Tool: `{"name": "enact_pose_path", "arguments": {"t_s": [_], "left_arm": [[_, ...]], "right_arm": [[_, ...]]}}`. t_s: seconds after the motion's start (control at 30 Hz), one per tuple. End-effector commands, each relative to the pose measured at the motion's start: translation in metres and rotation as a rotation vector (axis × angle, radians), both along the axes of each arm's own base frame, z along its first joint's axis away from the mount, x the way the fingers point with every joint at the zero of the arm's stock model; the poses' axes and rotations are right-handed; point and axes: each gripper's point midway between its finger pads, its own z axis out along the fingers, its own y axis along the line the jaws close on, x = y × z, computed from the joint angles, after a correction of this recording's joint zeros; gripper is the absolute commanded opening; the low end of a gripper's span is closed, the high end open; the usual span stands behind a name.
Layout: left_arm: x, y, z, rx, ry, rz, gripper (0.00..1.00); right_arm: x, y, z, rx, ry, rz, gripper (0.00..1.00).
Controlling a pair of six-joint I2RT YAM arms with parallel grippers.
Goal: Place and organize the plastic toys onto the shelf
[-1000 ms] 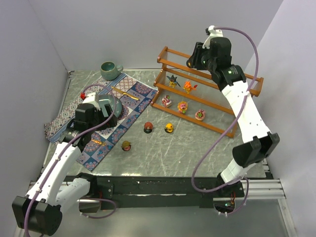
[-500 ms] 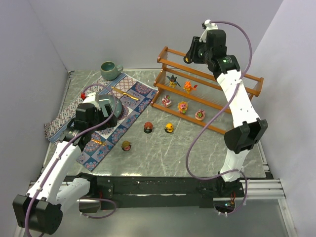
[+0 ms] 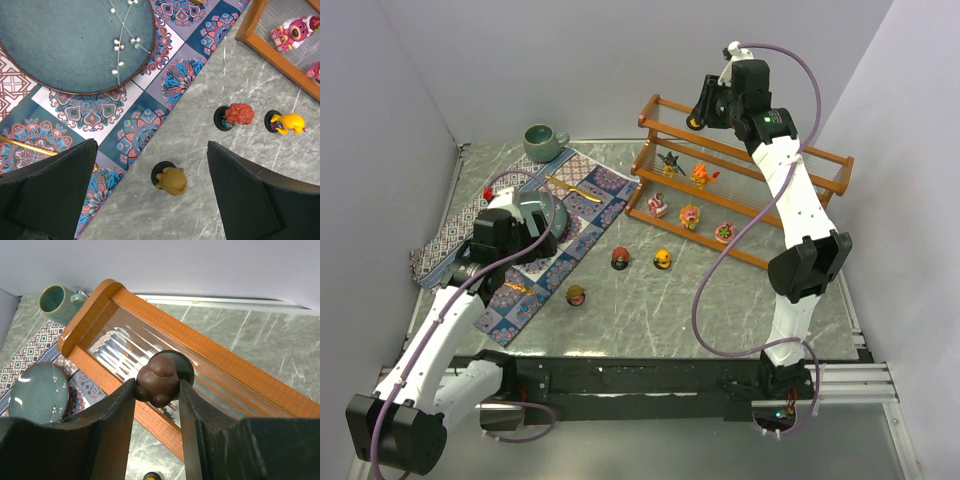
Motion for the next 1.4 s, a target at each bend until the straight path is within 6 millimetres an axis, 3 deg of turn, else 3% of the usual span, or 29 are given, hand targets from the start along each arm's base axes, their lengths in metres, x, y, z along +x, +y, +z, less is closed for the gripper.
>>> {"name": "enact_pose_path", "arguments": {"t_s": [0.0,0.43,0.73,0.97,1.17,1.37], "left_arm": [[0.004,-0.002,0.005,0.002,-0.024,-0.021,0.97],[0.003,-0.001,0.006,0.002,-0.027,-0.020,0.97],[0.003,-0.001,0.007,0.001,-0.030,-0.021,0.97],[0.002,-0.001,0.008,0.002,-0.032,-0.022,0.97],[0.001,-0.001,0.011,-0.003,-0.043,-0.022,0.97],[0.000,0.000,0.018,-0.006,-0.073,-0.017,0.97]], "right_arm": [[0.006,-0.002,0.022,0.027,-0.056,-0.001,0.17],[0.006,0.000,0.008,0.035,-0.023,0.004,0.27],[0.004,0.001,0.010,0.043,-0.031,0.004,0.57],[0.003,0.000,0.015,0.048,-0.049,0.001,0.64],[-0.017,-0.003,0.043,0.063,-0.135,0.011,0.75],[-0.066,-0.012,0.065,0.029,-0.256,0.032,0.83]]}}
